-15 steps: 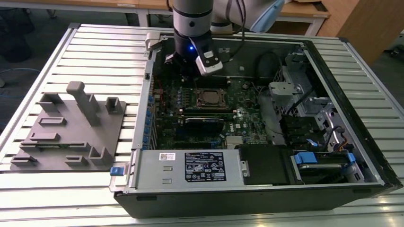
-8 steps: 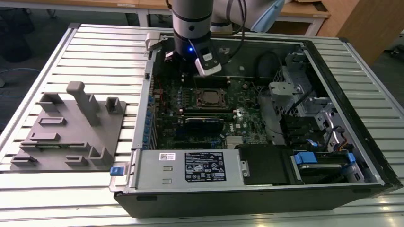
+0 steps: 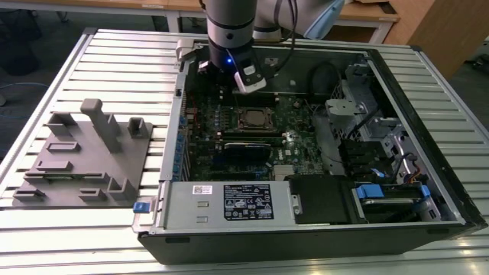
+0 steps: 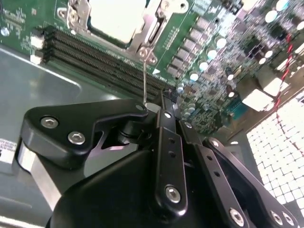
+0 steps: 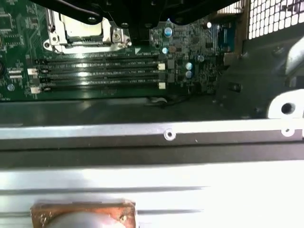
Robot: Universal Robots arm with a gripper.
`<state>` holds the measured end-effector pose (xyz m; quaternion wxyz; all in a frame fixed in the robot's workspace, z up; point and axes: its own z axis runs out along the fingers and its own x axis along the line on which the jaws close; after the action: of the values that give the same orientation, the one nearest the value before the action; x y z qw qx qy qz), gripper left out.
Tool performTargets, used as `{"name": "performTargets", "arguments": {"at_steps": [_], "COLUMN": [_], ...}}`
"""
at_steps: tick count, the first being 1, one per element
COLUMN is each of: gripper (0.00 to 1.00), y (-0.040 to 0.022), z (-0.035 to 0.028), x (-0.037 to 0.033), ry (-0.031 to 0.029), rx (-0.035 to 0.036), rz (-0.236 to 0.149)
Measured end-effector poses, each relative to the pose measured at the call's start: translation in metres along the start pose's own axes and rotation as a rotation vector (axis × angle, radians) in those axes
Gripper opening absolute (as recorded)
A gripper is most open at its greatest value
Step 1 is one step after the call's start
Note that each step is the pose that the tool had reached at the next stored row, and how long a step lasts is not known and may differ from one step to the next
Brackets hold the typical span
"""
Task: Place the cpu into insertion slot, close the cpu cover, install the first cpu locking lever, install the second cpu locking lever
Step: 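Install the first cpu locking lever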
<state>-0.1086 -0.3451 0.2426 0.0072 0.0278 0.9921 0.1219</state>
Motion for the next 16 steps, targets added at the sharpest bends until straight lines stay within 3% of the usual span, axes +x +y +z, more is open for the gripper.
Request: {"name": "performTargets", "arguments": {"at_steps": [3,7,12,16], "gripper": [0.11,0.11,0.11,0.11], "y": [-0.0003,-0.0003,0.0003,0.0010], "z": [0.0000,0.0004,0.0011,0.0017], "x": [0.0003,-0.0020,-0.0138,-0.0281], "ry": [0.0004,0.0006,0.0005,0.0006], "rx": [-0.0084,-0.0110,-0.0111,-0.0111], "rz": [0.000,0.000,0.000,0.000]}}
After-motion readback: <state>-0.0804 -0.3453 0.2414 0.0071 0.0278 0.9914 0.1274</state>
